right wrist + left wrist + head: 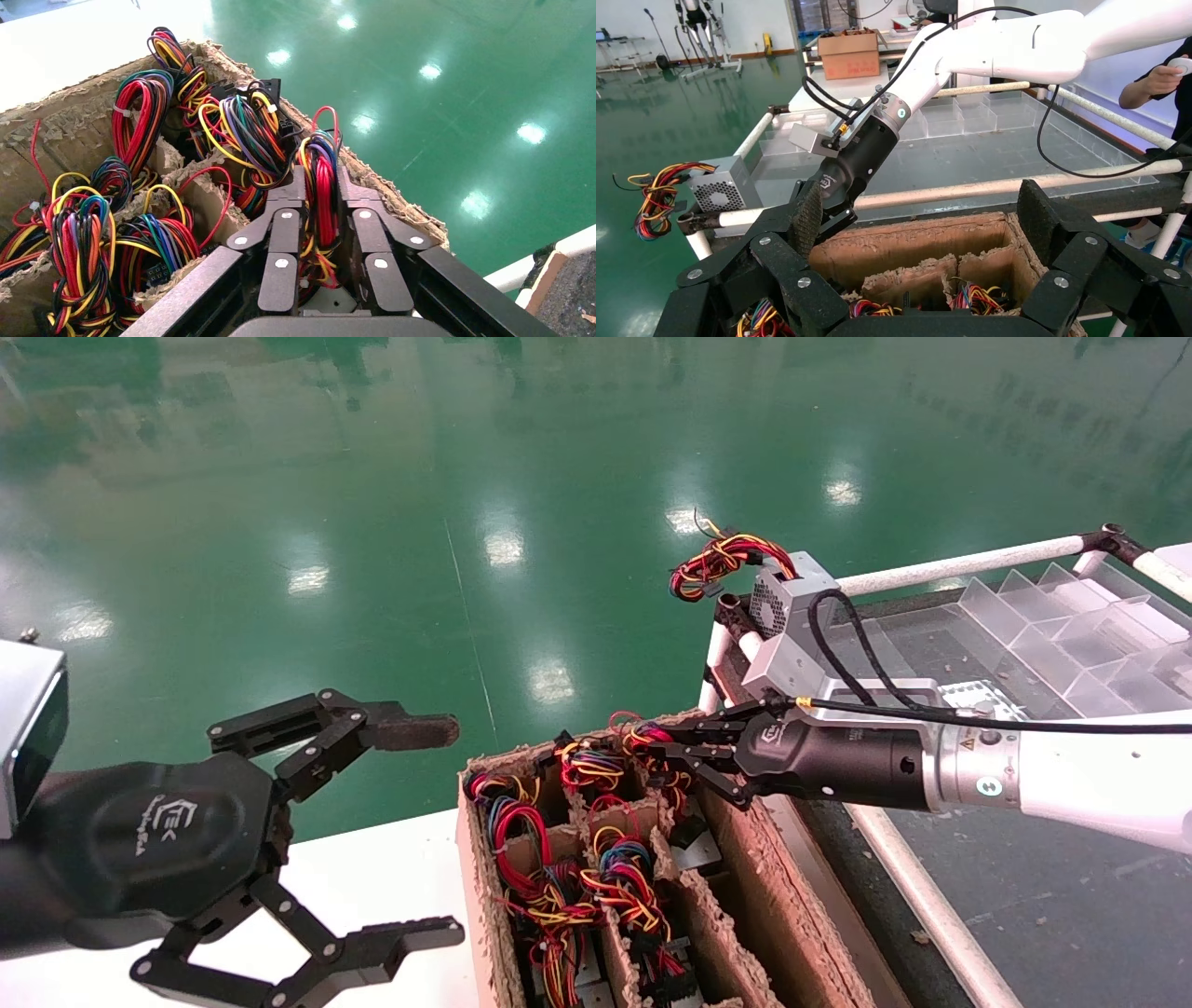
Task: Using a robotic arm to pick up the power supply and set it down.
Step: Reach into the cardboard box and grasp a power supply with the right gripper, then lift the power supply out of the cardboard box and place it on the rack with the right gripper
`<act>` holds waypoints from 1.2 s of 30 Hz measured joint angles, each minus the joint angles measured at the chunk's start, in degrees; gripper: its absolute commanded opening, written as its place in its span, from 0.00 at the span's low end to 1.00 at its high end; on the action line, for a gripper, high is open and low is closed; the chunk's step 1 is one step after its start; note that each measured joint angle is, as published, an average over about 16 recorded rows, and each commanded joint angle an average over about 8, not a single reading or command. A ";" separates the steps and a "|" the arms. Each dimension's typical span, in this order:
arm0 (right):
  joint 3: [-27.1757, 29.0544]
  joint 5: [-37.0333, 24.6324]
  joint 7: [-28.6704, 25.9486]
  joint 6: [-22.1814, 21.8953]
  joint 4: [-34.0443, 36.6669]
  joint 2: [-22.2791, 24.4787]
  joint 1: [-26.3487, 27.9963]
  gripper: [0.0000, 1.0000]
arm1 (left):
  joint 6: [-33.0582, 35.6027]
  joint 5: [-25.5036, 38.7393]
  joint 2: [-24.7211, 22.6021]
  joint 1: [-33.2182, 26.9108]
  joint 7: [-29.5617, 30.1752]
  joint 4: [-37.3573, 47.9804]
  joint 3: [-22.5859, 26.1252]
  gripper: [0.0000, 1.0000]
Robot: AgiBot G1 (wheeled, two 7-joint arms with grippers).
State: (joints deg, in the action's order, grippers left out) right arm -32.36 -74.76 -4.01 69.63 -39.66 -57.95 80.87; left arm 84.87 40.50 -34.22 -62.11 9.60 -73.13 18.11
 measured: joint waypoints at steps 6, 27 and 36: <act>0.77 1.01 0.98 0.18 -0.25 0.67 -0.30 0.00 | 0.00 -0.01 0.00 0.00 -0.01 0.00 0.01 1.00; 8.76 10.91 2.12 3.69 -5.12 9.31 3.65 0.00 | -0.02 -0.03 0.02 -0.01 -0.03 0.00 0.05 1.00; 12.09 14.79 3.38 6.40 -2.79 12.56 7.81 0.00 | -0.03 -0.05 0.03 -0.02 -0.03 0.00 0.07 1.00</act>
State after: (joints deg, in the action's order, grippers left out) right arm -20.27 -59.97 -0.63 76.03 -42.45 -45.39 88.67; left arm 84.84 40.46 -34.19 -62.12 9.56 -73.13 18.18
